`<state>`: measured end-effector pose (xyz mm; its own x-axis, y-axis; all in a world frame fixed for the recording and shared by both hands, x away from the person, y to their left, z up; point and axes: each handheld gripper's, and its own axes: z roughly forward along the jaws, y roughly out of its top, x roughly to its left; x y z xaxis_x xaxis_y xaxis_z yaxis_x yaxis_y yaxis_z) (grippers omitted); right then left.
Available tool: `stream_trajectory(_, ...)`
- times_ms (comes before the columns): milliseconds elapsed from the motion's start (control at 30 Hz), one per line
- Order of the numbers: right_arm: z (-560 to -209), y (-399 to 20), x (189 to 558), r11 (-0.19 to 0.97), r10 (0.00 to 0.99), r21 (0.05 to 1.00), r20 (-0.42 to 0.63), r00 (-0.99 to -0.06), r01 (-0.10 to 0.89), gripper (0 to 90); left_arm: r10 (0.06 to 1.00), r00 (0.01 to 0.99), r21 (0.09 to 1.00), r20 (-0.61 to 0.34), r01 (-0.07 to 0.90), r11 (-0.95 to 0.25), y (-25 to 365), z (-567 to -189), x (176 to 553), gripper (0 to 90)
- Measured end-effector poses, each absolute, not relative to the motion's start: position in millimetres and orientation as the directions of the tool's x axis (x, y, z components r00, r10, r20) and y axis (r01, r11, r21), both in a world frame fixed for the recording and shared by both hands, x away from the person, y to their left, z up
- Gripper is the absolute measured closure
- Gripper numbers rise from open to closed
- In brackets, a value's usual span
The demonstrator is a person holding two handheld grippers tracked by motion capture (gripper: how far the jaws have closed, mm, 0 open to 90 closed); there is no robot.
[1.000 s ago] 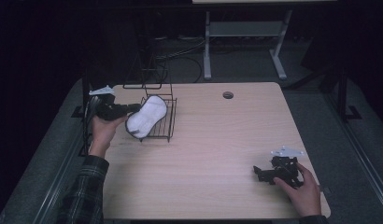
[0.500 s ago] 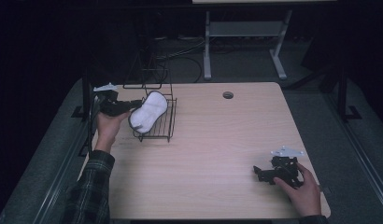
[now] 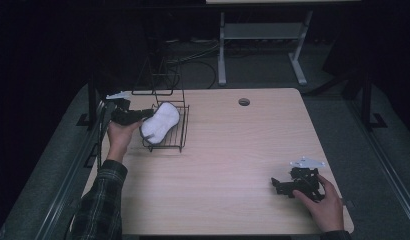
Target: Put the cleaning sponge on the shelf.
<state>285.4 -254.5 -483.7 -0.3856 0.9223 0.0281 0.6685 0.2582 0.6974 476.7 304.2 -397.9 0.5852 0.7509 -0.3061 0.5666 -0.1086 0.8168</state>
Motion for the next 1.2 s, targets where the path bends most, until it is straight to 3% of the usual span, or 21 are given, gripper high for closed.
stream_trajectory(333,-484,-254,285,0.258,0.922,0.697,0.028,-0.386,0.668,0.0,0.774,0.563,0.812,-0.29,0.573,-0.113,307,-403,480,86.6)
stream_trajectory(533,-484,-254,285,0.258,0.922,0.697,0.028,-0.386,0.668,0.0,0.787,0.558,0.813,-0.264,0.568,-0.13,308,-400,478,79.8)
stream_trajectory(633,-484,-254,285,0.258,0.922,0.697,0.028,-0.386,0.668,0.0,0.787,0.565,0.81,-0.249,0.567,-0.151,308,-398,475,80.5)
stream_trajectory(800,-484,-254,285,0.258,0.922,0.697,0.028,-0.386,0.669,0.0,0.772,0.592,0.806,-0.231,0.561,-0.189,304,-395,469,89.6)
stream_trajectory(1133,-484,-254,285,0.258,0.922,0.697,0.028,-0.386,0.668,0.0,0.758,0.613,0.809,-0.223,0.55,-0.207,298,-400,452,89.4)
stream_trajectory(1200,-484,-254,285,0.258,0.922,0.697,0.028,-0.386,0.669,0.0,0.763,0.609,0.806,-0.217,0.552,-0.211,298,-401,447,83.8)
